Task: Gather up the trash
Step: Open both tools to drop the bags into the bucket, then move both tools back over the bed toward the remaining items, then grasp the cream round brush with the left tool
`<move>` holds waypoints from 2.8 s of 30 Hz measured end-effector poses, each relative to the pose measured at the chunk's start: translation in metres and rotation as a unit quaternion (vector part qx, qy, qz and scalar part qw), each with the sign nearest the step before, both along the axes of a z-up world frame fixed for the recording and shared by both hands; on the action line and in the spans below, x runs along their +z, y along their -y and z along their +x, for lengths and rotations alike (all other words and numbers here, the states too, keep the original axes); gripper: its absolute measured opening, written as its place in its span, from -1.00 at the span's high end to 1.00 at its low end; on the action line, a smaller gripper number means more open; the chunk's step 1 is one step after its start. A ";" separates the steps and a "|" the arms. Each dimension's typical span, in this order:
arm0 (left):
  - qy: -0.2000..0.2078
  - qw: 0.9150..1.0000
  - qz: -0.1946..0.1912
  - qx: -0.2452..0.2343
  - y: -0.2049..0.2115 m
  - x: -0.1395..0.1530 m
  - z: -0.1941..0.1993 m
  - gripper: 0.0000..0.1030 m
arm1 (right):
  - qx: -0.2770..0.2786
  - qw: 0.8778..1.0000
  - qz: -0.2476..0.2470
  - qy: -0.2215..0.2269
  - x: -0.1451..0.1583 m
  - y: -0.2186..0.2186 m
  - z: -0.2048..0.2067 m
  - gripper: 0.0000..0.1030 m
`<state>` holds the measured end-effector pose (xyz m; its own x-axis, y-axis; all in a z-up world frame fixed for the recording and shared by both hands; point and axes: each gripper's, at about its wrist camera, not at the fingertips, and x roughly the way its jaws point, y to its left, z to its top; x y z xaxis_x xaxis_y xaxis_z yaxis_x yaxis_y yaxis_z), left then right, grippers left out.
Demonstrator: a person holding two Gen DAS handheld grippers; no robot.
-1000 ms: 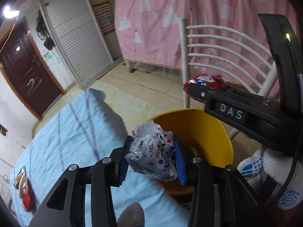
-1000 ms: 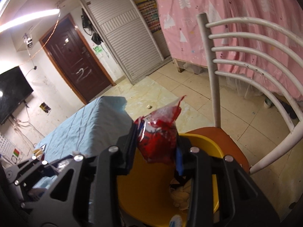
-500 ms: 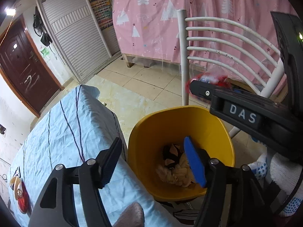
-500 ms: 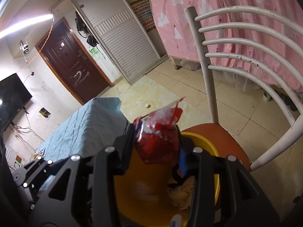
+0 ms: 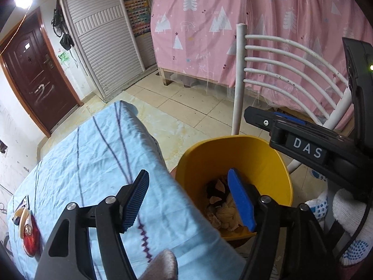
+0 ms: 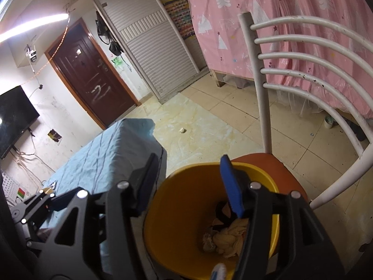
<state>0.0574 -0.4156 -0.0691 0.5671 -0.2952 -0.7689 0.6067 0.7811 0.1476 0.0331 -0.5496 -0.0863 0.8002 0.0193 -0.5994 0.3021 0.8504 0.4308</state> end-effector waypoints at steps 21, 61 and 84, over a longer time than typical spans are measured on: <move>0.017 0.990 -0.063 0.124 -0.136 0.041 0.038 -0.22 | 0.089 0.994 -0.059 -0.010 0.035 -0.106 0.041 -0.20; -0.096 0.951 -0.151 0.252 -0.352 -0.004 0.113 -0.24 | 0.246 0.958 -0.141 -0.042 0.043 -0.304 0.093 -0.37; -0.081 0.950 -0.181 0.240 -0.356 -0.005 0.123 -0.04 | 0.281 0.946 -0.148 -0.060 0.026 -0.330 0.111 -0.47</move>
